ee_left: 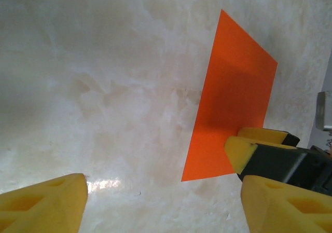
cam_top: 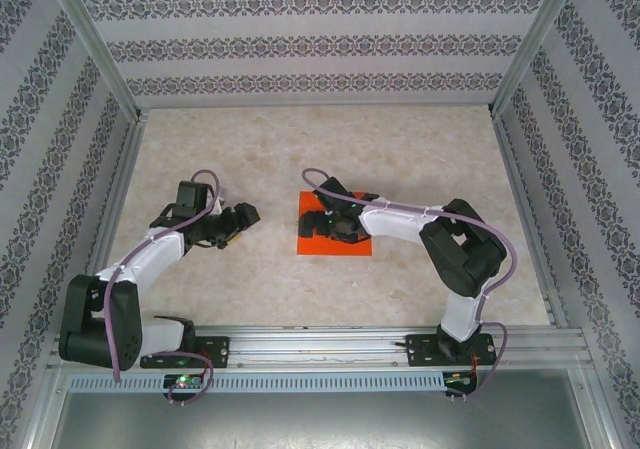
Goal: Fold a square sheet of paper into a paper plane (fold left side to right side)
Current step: Move the square sheet of paper to the center of the table, then pick up the square sheet of paper from the center of the table.
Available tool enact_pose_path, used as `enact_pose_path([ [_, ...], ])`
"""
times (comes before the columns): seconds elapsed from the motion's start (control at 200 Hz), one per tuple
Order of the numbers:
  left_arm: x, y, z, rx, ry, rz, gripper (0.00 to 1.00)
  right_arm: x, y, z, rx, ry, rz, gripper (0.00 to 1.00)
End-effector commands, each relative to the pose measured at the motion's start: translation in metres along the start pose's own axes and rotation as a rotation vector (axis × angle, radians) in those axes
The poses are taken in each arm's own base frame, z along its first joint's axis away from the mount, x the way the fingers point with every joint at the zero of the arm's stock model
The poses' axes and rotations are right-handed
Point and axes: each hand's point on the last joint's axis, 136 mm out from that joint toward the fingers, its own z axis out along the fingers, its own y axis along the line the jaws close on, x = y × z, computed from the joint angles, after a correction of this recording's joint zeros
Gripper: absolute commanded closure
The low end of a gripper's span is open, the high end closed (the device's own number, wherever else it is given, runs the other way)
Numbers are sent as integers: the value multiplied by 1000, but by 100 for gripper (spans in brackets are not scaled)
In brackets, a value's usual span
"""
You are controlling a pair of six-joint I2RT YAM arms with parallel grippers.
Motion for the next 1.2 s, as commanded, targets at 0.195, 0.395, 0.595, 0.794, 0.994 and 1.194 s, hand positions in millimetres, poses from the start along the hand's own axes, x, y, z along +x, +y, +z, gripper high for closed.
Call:
enact_pose_path([
  [0.195,17,-23,29,-4,107,19,41,-29,23,-49,-71,-99,-53,2],
  [0.395,31,-48,58,36,156,50,60,-55,-33,-63,94,-117,-86,2],
  [0.595,49,-67,89,50,214,81,75,-71,-75,-53,239,-72,-121,2],
  [0.794,53,-72,111,35,229,91,80,-76,-84,-31,261,-26,-119,2],
  [0.994,59,-67,126,-2,258,100,83,-76,-83,-11,253,18,-111,2],
  [1.194,66,-50,134,-59,280,97,84,-66,-84,-1,243,53,-92,2],
])
